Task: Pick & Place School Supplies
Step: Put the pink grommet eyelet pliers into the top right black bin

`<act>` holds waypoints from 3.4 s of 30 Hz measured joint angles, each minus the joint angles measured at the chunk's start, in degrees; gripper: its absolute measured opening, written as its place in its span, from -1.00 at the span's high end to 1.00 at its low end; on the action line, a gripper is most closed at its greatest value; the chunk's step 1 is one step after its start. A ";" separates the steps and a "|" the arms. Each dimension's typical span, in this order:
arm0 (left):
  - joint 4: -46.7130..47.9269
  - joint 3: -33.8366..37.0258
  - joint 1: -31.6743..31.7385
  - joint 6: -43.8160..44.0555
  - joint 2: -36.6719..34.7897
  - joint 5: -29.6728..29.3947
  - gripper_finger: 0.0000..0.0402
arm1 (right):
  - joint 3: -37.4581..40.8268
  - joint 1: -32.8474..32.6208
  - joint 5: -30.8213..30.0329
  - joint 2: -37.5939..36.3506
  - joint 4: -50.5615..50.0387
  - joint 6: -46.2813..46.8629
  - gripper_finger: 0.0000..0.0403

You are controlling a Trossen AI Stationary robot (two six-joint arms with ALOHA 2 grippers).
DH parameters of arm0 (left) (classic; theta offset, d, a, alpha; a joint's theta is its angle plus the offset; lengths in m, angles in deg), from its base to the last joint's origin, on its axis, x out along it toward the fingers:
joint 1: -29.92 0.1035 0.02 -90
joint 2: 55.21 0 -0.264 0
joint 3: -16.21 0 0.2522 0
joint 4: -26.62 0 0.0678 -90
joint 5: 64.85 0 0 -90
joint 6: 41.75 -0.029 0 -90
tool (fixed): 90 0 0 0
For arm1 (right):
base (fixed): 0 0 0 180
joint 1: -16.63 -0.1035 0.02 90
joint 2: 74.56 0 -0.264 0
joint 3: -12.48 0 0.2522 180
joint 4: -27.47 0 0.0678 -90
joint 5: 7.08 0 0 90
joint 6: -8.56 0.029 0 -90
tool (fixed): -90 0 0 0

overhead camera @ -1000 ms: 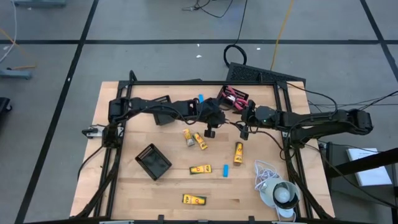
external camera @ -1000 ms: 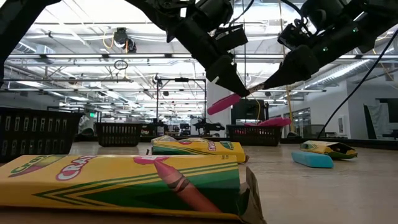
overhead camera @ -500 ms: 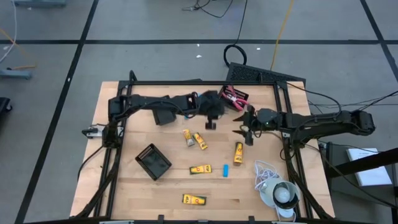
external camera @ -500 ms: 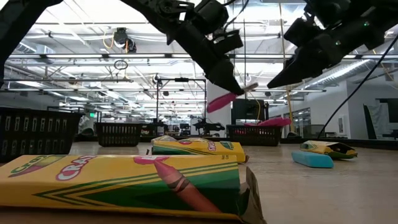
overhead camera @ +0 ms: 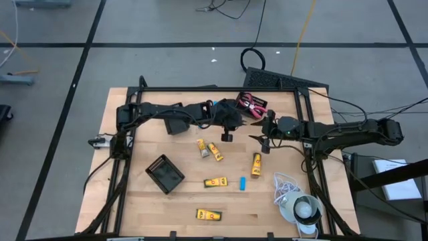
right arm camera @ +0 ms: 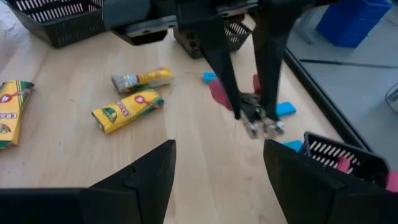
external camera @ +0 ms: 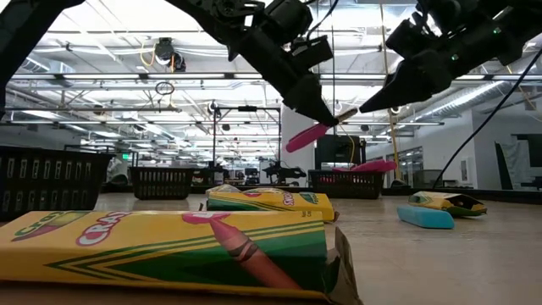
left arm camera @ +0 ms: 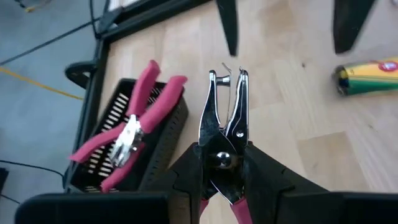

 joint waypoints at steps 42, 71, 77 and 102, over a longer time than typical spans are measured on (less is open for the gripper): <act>-2.41 0.11 -0.92 1.29 0.02 1.70 0.58 | 0.00 0.39 -2.82 0.37 3.37 -0.61 -0.17; -3.79 0.15 -0.94 1.36 0.08 2.27 0.58 | -0.11 1.27 -2.12 6.84 11.07 -2.54 0.44; -3.89 0.22 -0.92 1.33 0.13 2.72 0.58 | -0.11 1.27 -2.38 6.82 10.50 -2.82 0.62; -4.48 0.28 -0.81 0.00 0.22 2.41 0.60 | -0.15 1.51 -9.27 6.82 8.03 -5.37 0.71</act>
